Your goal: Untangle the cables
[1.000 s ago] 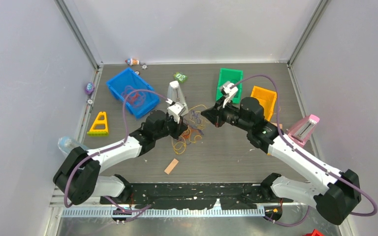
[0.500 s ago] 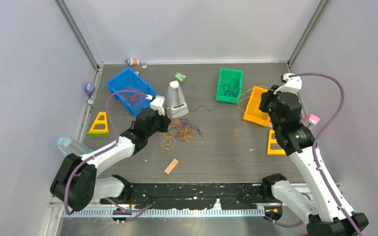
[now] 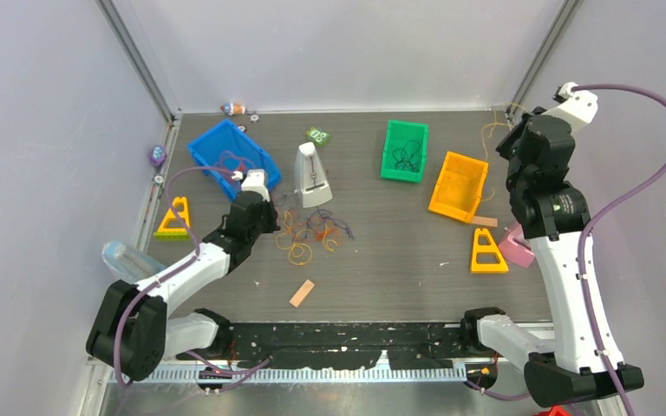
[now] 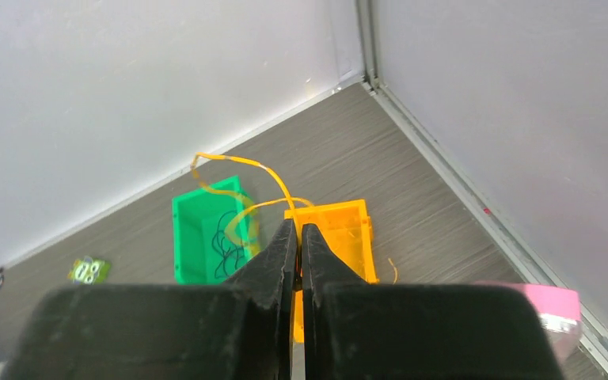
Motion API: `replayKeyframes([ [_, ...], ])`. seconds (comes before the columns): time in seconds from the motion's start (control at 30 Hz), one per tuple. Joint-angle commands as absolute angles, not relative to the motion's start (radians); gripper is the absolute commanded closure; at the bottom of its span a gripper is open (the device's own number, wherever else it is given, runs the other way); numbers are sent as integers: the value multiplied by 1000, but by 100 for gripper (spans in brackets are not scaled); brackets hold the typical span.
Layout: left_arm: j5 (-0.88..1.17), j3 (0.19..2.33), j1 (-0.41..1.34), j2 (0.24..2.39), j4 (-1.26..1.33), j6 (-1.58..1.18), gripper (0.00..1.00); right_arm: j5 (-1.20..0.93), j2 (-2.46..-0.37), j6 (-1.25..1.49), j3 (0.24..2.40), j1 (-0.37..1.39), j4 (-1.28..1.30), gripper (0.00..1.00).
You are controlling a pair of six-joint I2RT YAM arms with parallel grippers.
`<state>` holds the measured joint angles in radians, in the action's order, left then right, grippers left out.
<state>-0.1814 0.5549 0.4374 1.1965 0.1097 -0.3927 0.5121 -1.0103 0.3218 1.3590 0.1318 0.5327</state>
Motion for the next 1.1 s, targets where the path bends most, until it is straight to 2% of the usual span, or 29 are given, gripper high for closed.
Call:
replayKeyframes([
  [0.0,-233,536,434,1143,103,-434,100,556,-1016,379,1448,82,562,95],
  [0.13,-94,497,449,1083,210,-369,100,452,-1043,373,1456,75,534,95],
  [0.33,-12,494,491,1066,257,-317,100,442,-1109,378,1468,68,527,95],
  [0.87,-5,493,552,1060,289,-255,100,403,-1277,387,1538,44,493,95],
  [1.07,-4,500,560,1065,288,-246,100,422,-1307,385,1478,37,465,95],
])
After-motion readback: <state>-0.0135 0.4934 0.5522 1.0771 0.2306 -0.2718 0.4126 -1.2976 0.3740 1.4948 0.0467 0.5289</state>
